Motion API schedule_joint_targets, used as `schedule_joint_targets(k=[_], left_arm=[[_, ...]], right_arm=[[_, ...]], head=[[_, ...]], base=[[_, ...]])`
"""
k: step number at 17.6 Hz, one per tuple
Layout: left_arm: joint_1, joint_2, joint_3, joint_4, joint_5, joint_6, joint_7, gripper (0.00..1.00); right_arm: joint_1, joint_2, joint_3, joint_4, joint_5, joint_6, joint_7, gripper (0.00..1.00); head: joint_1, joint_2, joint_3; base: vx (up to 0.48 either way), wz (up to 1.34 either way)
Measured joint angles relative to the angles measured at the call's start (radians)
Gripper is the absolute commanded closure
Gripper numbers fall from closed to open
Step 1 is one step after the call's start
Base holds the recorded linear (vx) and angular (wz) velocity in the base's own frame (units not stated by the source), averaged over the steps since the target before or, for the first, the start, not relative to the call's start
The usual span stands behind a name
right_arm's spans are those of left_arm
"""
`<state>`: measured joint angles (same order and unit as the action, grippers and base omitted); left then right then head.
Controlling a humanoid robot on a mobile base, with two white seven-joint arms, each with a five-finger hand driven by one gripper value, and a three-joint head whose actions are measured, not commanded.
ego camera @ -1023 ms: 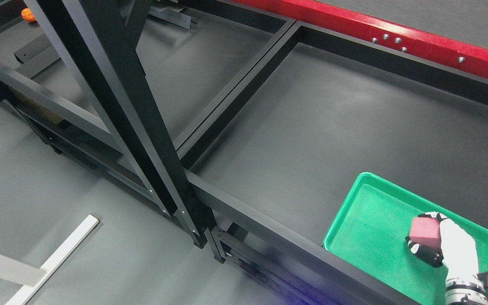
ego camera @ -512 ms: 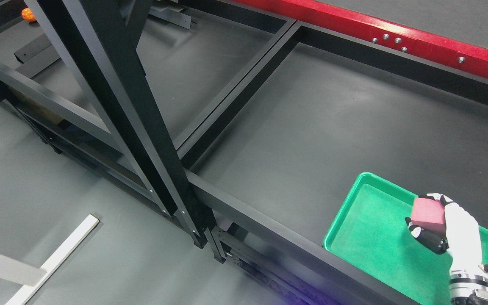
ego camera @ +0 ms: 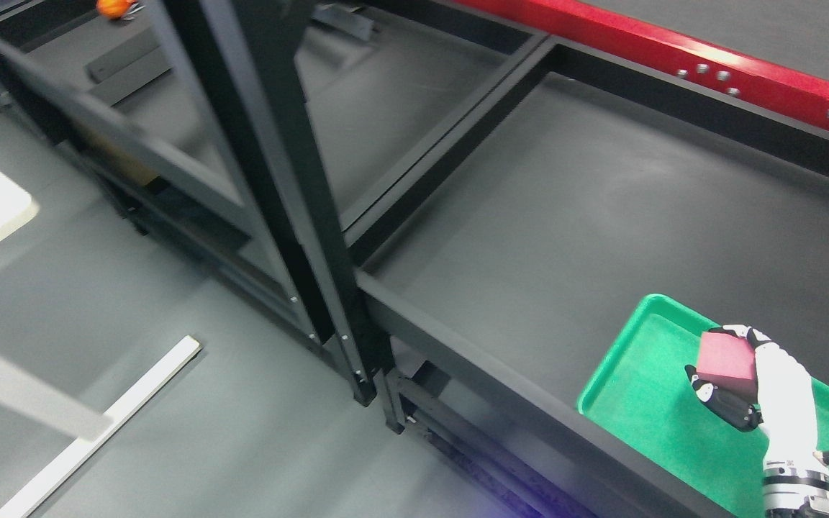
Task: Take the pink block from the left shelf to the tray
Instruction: 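Turn and drive toward the white table with the blue tray, holding cube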
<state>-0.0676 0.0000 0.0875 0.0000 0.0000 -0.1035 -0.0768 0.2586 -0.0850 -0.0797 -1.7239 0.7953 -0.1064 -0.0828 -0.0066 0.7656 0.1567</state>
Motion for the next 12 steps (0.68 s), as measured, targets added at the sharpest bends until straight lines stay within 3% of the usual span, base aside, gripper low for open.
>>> schedule_joint_targets(k=[12], left_arm=[[0.000,0.000,0.000,0.000,0.000,0.000,0.000,0.00]], right_arm=[[0.004,0.009,-0.005,0.000,-0.004,-0.001,-0.011,0.94]], head=[[0.0000,0.000,0.000]], base=[[-0.137,0.95]])
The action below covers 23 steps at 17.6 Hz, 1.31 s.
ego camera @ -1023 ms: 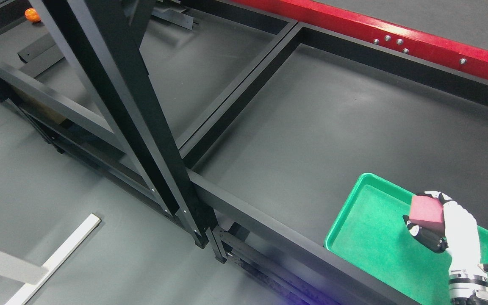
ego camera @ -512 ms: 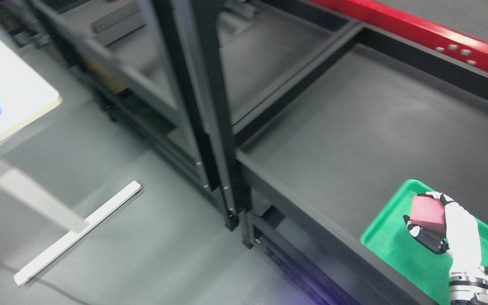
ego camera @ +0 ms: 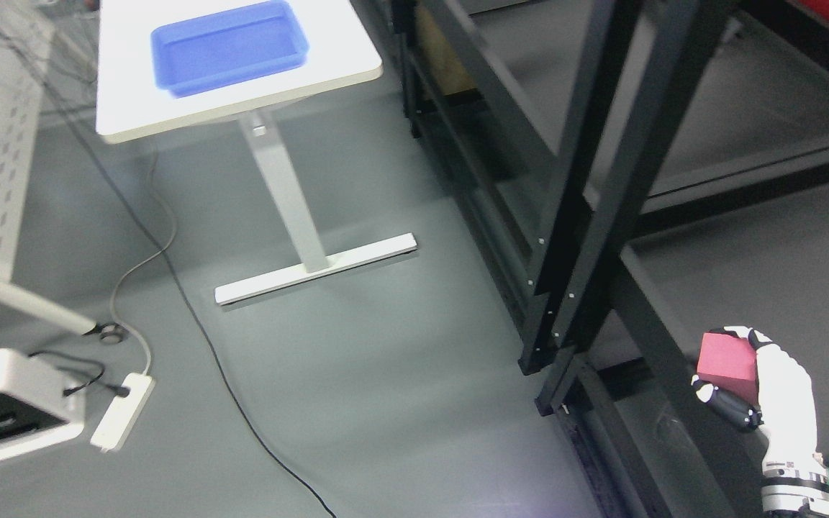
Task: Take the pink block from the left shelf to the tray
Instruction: 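Turn and drive toward the white table with the blue tray, holding cube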
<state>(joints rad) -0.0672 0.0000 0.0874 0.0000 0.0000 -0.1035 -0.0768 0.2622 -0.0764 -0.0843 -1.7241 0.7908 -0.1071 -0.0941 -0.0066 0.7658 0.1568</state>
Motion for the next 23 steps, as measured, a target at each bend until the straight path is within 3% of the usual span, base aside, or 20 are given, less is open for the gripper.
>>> schedule_joint_targets(k=[6,16,23], left_arm=[[0.000,0.000,0.000,0.000,0.000,0.000,0.000,0.00],[0.000,0.000,0.000,0.000,0.000,0.000,0.000,0.00],[0.000,0.000,0.000,0.000,0.000,0.000,0.000,0.00]], right_arm=[[0.002,0.002,-0.010,0.000,-0.005,-0.016,-0.033,0.93],[0.029,0.037,-0.038,0.000,-0.097,-0.261,-0.158,0.93],[0.002,0.058,-0.029,0.000,-0.159,-0.166,-0.161,0.93]], head=[[0.0000,0.000,0.000],[0.0000,0.000,0.000],[0.0000,0.000,0.000]], base=[[-0.107,0.50],[-0.068,0.46],[0.004,0.08]])
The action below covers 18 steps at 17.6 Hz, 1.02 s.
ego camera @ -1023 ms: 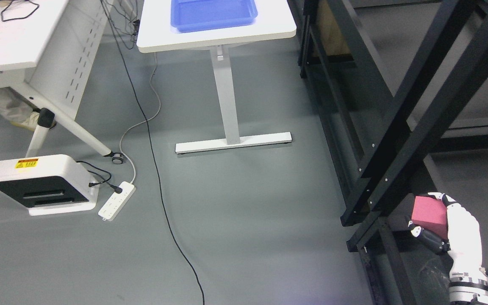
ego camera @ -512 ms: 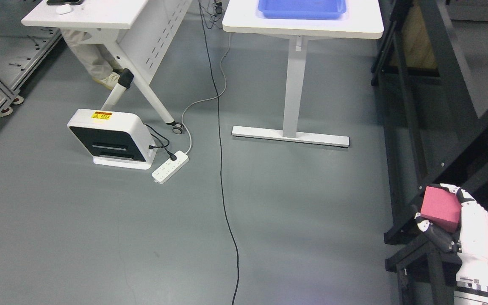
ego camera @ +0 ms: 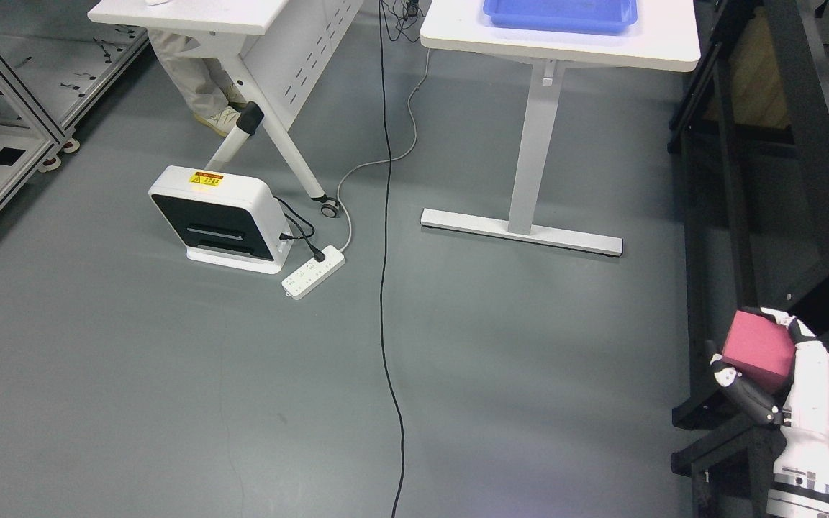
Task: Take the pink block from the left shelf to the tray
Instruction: 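Turn and drive toward the white table with the blue tray, holding cube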
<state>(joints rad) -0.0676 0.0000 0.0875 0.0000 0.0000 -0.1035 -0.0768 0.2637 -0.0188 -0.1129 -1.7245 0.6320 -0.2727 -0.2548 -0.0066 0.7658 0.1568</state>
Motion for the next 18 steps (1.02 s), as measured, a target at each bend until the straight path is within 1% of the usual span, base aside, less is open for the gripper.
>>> schedule_joint_targets(k=[5,18], left_arm=[[0.000,0.000,0.000,0.000,0.000,0.000,0.000,0.00],[0.000,0.000,0.000,0.000,0.000,0.000,0.000,0.00]], right_arm=[[-0.017,0.007,0.011,0.000,-0.025,0.011,-0.015,0.93],[-0.081,0.016,0.025,-0.001,-0.047,-0.006,-0.020,0.93]], head=[[0.0000,0.000,0.000],[0.0000,0.000,0.000]], base=[[0.036,-0.01],[0.077,0.18]])
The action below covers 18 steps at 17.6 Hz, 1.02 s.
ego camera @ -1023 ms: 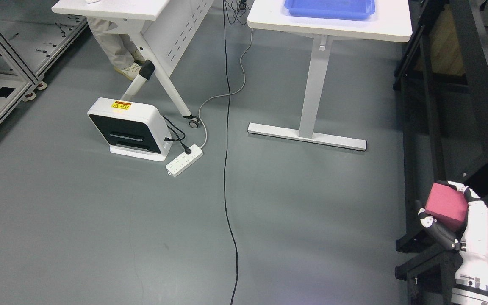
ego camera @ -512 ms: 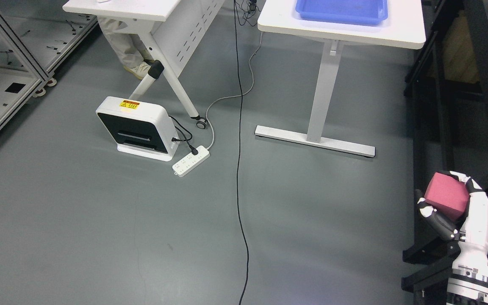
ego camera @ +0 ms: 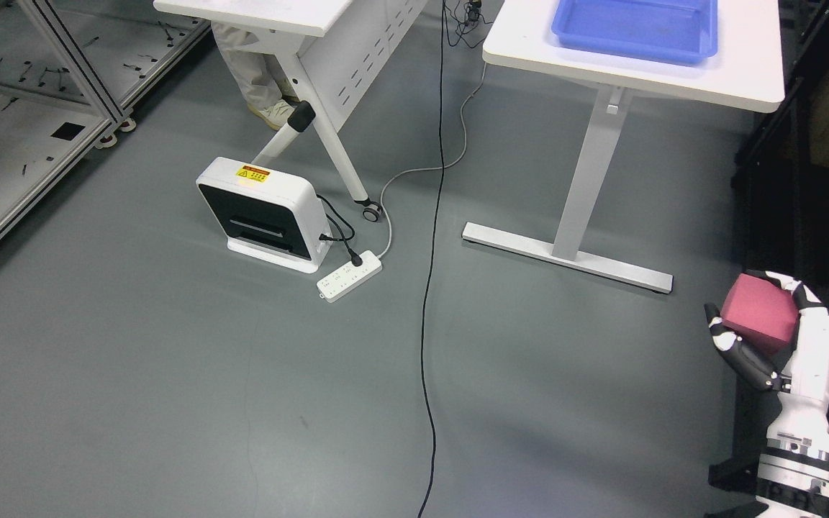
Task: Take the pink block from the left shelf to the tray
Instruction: 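Turn and drive toward the white table with the blue tray, holding cube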
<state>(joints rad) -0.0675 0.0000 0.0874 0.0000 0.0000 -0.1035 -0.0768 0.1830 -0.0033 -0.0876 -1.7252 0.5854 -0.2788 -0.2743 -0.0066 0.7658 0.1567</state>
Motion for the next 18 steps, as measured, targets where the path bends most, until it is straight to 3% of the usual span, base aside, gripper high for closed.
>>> schedule_joint_targets(k=[8,18], left_arm=[[0.000,0.000,0.000,0.000,0.000,0.000,0.000,0.00],[0.000,0.000,0.000,0.000,0.000,0.000,0.000,0.00]], right_arm=[[-0.020,0.002,0.002,0.000,-0.003,-0.014,0.005,0.93],[-0.010,0.003,0.003,0.001,-0.045,-0.110,-0.030,0.93]], head=[[0.0000,0.000,0.000],[0.0000,0.000,0.000]], base=[[0.178,0.02],[0.277,-0.12]])
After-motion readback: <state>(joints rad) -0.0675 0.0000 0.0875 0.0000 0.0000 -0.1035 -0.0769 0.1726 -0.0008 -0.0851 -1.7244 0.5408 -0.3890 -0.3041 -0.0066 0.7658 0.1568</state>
